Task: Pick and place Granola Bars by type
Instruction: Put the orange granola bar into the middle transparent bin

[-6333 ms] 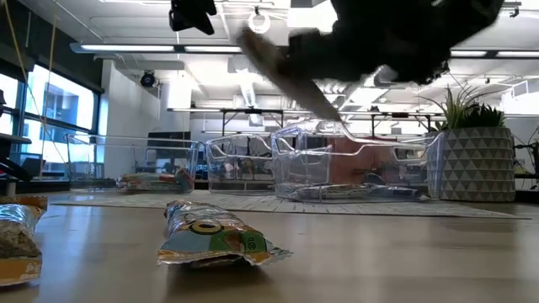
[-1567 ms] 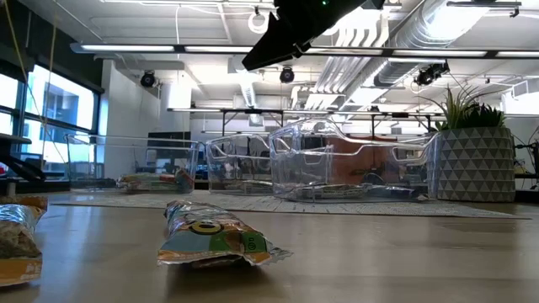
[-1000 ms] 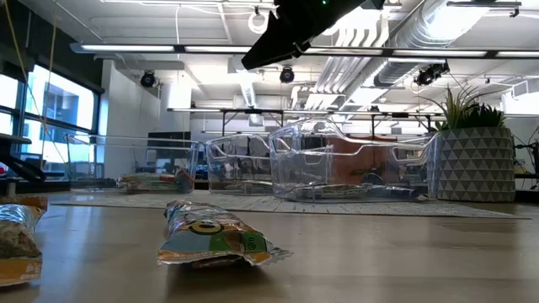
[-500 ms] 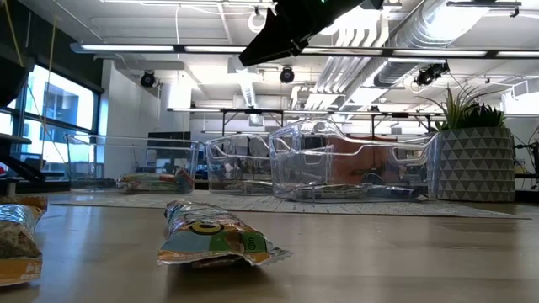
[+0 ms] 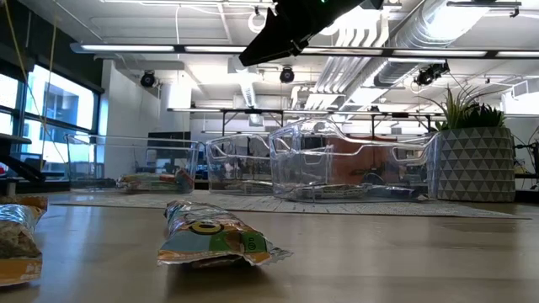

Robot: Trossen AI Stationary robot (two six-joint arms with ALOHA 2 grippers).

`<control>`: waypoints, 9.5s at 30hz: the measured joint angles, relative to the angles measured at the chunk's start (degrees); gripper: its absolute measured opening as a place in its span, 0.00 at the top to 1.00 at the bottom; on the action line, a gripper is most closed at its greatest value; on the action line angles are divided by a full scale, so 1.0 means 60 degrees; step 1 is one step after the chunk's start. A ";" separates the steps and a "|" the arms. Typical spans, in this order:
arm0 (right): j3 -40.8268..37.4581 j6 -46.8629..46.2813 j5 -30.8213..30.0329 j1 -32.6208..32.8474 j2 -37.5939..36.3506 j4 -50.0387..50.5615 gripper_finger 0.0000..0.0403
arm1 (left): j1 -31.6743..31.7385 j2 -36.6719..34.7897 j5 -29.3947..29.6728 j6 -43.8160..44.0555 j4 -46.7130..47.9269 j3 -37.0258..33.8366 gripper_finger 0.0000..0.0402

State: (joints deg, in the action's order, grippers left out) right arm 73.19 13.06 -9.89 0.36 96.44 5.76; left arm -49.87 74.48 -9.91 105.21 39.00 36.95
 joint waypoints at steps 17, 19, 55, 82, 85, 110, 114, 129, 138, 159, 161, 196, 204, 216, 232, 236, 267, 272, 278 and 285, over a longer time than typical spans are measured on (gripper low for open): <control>0.0000 0.0004 0.0004 0.0000 0.0000 0.0000 0.65 | -0.0015 0.0212 -0.1012 0.1304 -0.1820 0.0004 0.55; 0.0000 0.0004 0.0004 0.0000 0.0000 0.0000 0.65 | -0.0017 0.0475 -0.0915 0.1092 -0.1912 0.0004 0.55; 0.0000 0.0153 0.0714 0.0000 0.0004 -0.0076 0.65 | 0.1683 0.1552 -0.4617 -0.1201 -0.2431 0.0590 0.55; 0.0000 0.0098 0.0718 0.0000 0.0004 -0.0073 0.65 | -0.0980 0.1515 -0.2649 0.3432 -0.1074 0.0597 0.55; 0.0000 0.0087 0.0717 0.0000 0.0004 -0.0073 0.65 | -0.0994 0.1515 -0.1926 0.3404 -0.0908 0.0588 0.55; 0.0000 0.0149 0.0721 0.0000 0.0004 -0.0068 0.65 | 0.0260 0.1858 -0.0494 0.0547 -0.1244 0.0601 0.55; 0.0000 0.0149 0.0721 0.0000 0.0004 -0.0069 0.65 | 0.0988 0.1844 0.0883 -0.0762 -0.1148 0.0612 0.55; 0.0000 -0.0043 0.0718 0.0000 0.0004 -0.0069 0.65 | 0.4407 0.1858 0.2187 -0.6908 -0.0864 0.0742 0.55; 0.0000 -0.0036 0.0721 0.0004 0.0007 -0.0069 0.65 | 0.4710 0.1887 0.2594 -0.8571 0.0858 0.2156 0.55; -0.0240 -0.0029 0.1182 0.0002 0.0007 -0.0159 0.65 | 0.4619 0.2743 0.1562 -0.7965 0.0242 0.1702 0.55; -0.0380 -0.0025 0.1168 0.0000 0.0011 -0.0161 0.65 | 0.4619 0.2822 0.1564 -0.7971 0.0272 0.1730 0.55; -0.0809 -0.1227 0.1150 0.0087 -0.0021 -0.0609 0.65 | 0.5184 0.2827 0.4091 -1.2383 0.0830 0.4512 0.84; -0.0805 -0.2753 0.1018 0.0758 -0.0436 0.2410 0.65 | 0.7508 0.2816 0.6306 -1.6657 0.1383 0.6540 0.82; -0.0805 -0.4418 -0.0366 0.1938 -0.0444 0.3837 0.65 | 1.1994 0.3429 0.2838 -1.8971 -0.2825 0.6521 0.82; -0.0805 -0.4422 -0.0903 0.2401 -0.0444 0.3778 0.65 | 1.3189 0.5584 0.2438 -1.6662 -0.2616 0.6506 0.82; -0.0805 -0.4425 -0.0904 0.2401 -0.0444 0.3778 0.65 | 1.3187 0.5733 0.2421 -1.6629 -0.2608 0.6506 0.82; -0.0805 -0.3701 -0.0790 0.2397 -0.0444 0.2343 0.65 | 1.3183 0.5737 -0.1302 -1.7736 0.1364 0.9251 0.53; -0.1364 -0.3910 -0.0336 0.2387 -0.0402 0.0981 0.65 | 1.3180 0.5737 -0.1507 -1.8302 0.4380 1.1524 0.53; -0.3696 -0.4162 0.1042 0.2397 -0.0139 -0.4356 0.65 | 1.3183 0.5194 -0.1424 -1.8733 0.6075 1.3154 0.53; -0.3719 -0.4275 0.1099 0.2397 0.1494 -0.6839 0.65 | 1.3175 0.3452 -0.0849 -1.8729 0.6413 1.3212 0.53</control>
State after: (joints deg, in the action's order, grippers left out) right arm 50.87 -12.59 -3.30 14.74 105.41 -35.28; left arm 29.18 95.19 -15.01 -7.17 77.48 116.22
